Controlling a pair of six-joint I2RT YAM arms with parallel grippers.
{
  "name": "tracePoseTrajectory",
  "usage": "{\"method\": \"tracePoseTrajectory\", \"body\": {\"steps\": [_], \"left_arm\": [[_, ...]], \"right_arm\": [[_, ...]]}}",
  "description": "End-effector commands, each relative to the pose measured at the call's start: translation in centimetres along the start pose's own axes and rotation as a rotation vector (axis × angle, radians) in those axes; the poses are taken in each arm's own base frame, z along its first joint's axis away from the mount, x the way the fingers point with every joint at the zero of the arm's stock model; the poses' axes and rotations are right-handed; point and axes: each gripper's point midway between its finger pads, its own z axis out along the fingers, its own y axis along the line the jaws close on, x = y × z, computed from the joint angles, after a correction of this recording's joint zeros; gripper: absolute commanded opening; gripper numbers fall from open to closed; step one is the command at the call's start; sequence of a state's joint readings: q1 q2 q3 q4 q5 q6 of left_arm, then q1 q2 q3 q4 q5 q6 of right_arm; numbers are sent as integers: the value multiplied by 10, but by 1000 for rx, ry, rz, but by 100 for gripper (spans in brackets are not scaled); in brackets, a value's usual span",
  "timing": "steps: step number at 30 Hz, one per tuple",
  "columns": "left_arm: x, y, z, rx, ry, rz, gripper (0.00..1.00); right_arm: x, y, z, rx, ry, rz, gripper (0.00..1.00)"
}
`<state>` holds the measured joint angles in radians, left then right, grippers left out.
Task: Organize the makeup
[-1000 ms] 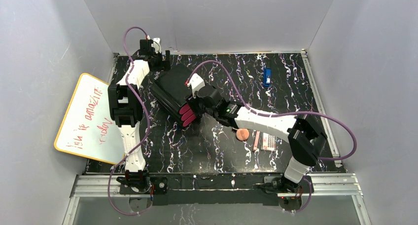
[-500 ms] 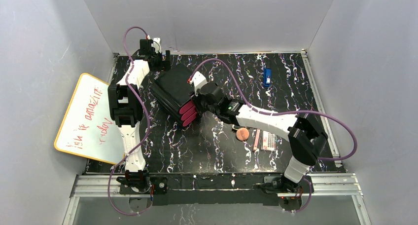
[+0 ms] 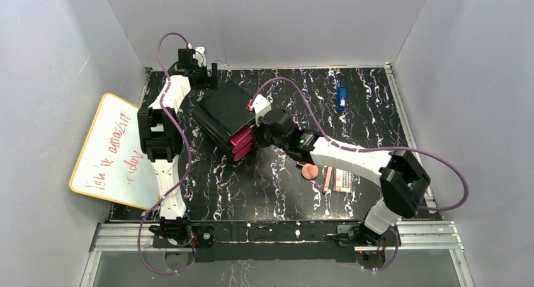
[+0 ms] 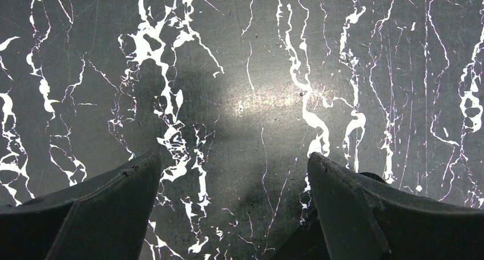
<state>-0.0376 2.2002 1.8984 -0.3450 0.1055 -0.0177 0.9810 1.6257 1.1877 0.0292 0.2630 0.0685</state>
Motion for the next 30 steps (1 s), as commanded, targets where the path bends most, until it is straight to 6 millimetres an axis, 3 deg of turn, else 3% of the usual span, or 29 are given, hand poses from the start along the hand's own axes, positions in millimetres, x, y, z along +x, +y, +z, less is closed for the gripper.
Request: {"method": "tracePoseTrajectory", "body": {"steps": [1,12,19,21,22,25,30], "left_arm": [[-19,-4,-16,16,-32,16,97],[-18,-5,-13,26,-24,15,97],[-16,-6,-11,33,-15,14,97],[-15,-6,-10,33,-12,13,97],[-15,-6,-10,34,-12,13,97],[-14,-5,-10,32,-9,13,97],[-13,-6,-10,36,-3,13,97]], "right_arm": [[9,-20,-26,60,21,15,28],[51,-34,-66,94,98,16,29],[73,-31,-66,64,135,-1,35],[72,-29,-62,55,138,-5,44],[71,-29,-60,52,142,-7,56],[61,-29,-61,58,138,-15,70],[34,-42,-87,108,105,-16,77]]}}
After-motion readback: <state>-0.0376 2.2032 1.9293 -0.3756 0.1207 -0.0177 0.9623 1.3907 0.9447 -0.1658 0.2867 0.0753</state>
